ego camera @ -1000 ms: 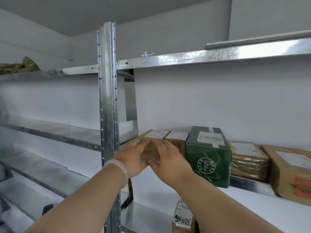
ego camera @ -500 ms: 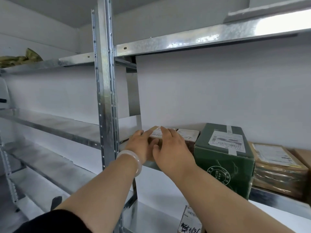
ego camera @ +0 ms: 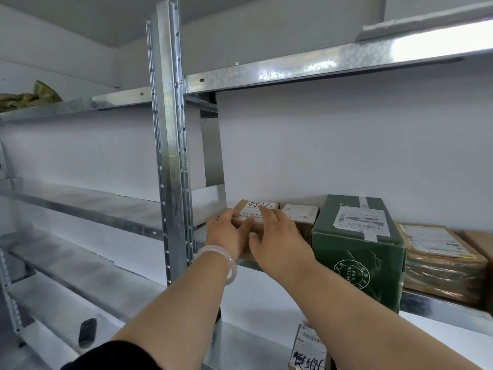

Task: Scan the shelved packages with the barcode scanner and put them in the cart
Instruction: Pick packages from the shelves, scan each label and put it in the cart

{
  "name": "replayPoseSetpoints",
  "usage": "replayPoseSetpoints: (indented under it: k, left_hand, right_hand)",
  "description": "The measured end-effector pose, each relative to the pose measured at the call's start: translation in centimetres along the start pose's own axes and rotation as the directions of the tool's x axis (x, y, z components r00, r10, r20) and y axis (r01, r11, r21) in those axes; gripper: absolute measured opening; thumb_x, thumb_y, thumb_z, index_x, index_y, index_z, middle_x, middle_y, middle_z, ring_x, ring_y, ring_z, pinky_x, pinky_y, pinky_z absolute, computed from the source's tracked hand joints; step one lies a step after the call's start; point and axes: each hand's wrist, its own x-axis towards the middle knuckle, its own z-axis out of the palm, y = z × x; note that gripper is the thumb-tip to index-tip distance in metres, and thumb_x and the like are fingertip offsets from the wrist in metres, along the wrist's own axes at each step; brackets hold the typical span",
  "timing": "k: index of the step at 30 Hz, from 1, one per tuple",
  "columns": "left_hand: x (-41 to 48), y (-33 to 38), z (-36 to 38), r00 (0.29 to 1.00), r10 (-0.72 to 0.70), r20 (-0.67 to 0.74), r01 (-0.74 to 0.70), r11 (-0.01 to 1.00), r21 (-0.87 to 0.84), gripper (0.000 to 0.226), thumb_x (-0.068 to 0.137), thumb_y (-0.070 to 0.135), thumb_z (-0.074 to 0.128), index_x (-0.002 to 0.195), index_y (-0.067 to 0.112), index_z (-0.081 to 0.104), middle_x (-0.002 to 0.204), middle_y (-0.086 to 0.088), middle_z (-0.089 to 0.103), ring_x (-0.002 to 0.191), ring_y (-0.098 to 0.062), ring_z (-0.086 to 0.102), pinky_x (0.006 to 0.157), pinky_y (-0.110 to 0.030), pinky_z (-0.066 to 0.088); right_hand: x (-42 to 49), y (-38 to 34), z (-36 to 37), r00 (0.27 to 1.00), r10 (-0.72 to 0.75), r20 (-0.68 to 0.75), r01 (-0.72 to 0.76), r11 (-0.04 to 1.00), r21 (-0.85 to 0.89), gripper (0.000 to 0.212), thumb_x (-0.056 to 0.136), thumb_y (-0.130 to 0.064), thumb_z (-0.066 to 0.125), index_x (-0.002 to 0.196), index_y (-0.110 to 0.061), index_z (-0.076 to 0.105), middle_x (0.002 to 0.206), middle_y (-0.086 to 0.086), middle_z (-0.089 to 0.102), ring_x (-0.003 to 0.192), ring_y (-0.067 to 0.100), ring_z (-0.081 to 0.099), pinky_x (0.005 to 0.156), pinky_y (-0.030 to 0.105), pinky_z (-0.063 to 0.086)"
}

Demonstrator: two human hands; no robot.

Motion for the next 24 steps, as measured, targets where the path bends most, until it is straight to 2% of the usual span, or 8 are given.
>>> replayPoseSetpoints:
  k: [4,7,10,13,17,20,22,24]
  left_hand:
    - [0.3,-0.4,-0.1,0.998,-0.054,0.032,0.057,0.994,-0.096,0.066,0.088,0.044,0.068,0.143,0.028,0.036,0.134,-0.006,0.051,0.107,-0.024,0.056,0.09,-0.031,0.043]
    - [0.4,-0.7,-0.4,0.993,-0.038,0.114,0.056,0.985,-0.161,0.034,0.091,0.036,0.064,0.121,0.031,0.051,0.123,0.003,0.065,0.1,-0.018,0.06,0.092,-0.031,0.047]
    - [0.0,-1.4,-0.9,0.996,-0.001,0.085,0.022,0.969,-0.247,0.021,0.091,0.03,0.064,0.111,0.034,0.056,0.11,0.007,0.067,0.092,-0.012,0.062,0.082,-0.026,0.046]
    - [-1.0,-2.1,-1.1,0.999,0.027,0.032,-0.015,0.943,-0.334,0.029,0.089,0.029,0.068,0.115,0.035,0.058,0.103,0.014,0.067,0.09,-0.001,0.059,0.072,-0.017,0.043]
    - [-2.8,-3.1,-2.2,0.996,0.083,-0.033,-0.089,0.905,-0.415,0.04,0.085,0.028,0.074,0.12,0.04,0.058,0.106,0.017,0.068,0.097,0.001,0.062,0.074,-0.013,0.046]
    - [-4.6,-3.6,-3.5,0.989,0.138,-0.053,-0.147,0.878,-0.455,0.04,0.085,0.02,0.075,0.105,0.049,0.056,0.1,0.022,0.067,0.09,0.008,0.063,0.067,-0.005,0.046]
    - [-5.6,-4.2,-4.2,0.985,0.164,-0.059,-0.172,0.859,-0.482,0.045,0.085,0.012,0.075,0.107,0.046,0.058,0.098,0.021,0.07,0.089,0.011,0.064,0.069,-0.004,0.048]
    - [-6.8,-5.1,-4.9,0.981,0.189,-0.031,-0.181,0.858,-0.48,0.049,0.084,0.009,0.075,0.118,0.041,0.06,0.105,0.015,0.072,0.098,0.003,0.067,0.079,-0.014,0.053]
  right_hand:
    - [0.3,0.3,0.4,1.0,-0.019,0.018,0.019,1.0,-0.019,0.061,0.098,-0.032,0.046,0.153,-0.021,0.021,0.156,-0.001,0.025,0.145,0.019,0.02,0.113,0.039,0.03]
    - [0.3,0.5,0.5,1.0,0.0,0.02,0.0,1.0,-0.001,0.061,0.098,-0.033,0.046,0.153,-0.021,0.021,0.158,-0.001,0.022,0.146,0.019,0.018,0.114,0.04,0.031]
    - [0.3,0.5,0.6,1.0,-0.017,-0.016,0.018,1.0,0.018,0.06,0.098,-0.032,0.047,0.152,-0.021,0.023,0.156,0.0,0.026,0.145,0.019,0.02,0.115,0.04,0.032]
    - [0.3,0.4,1.0,0.999,-0.027,-0.044,0.031,0.997,0.075,0.061,0.098,-0.032,0.047,0.153,-0.021,0.022,0.158,-0.001,0.023,0.146,0.017,0.018,0.117,0.037,0.028]
    - [-0.1,0.1,1.8,0.996,-0.016,-0.092,0.035,0.978,0.206,0.069,0.097,-0.038,0.049,0.155,-0.023,0.015,0.16,-0.005,0.019,0.147,0.015,0.02,0.119,0.036,0.026]
    - [-1.0,-0.6,2.8,0.998,0.026,-0.065,-0.004,0.95,0.312,0.075,0.097,-0.042,0.05,0.156,-0.028,0.005,0.162,-0.009,0.012,0.149,0.014,0.013,0.12,0.035,0.018]
    - [-2.0,-1.5,3.7,0.998,0.038,-0.053,-0.012,0.911,0.412,0.077,0.097,-0.038,0.052,0.156,-0.033,0.003,0.16,-0.009,0.018,0.146,0.012,0.02,0.119,0.034,0.023]
    - [-3.3,-2.4,4.4,0.997,0.057,-0.043,-0.026,0.857,0.515,0.075,0.097,-0.028,0.054,0.154,-0.037,0.004,0.151,-0.015,0.031,0.136,0.005,0.034,0.109,0.02,0.033]
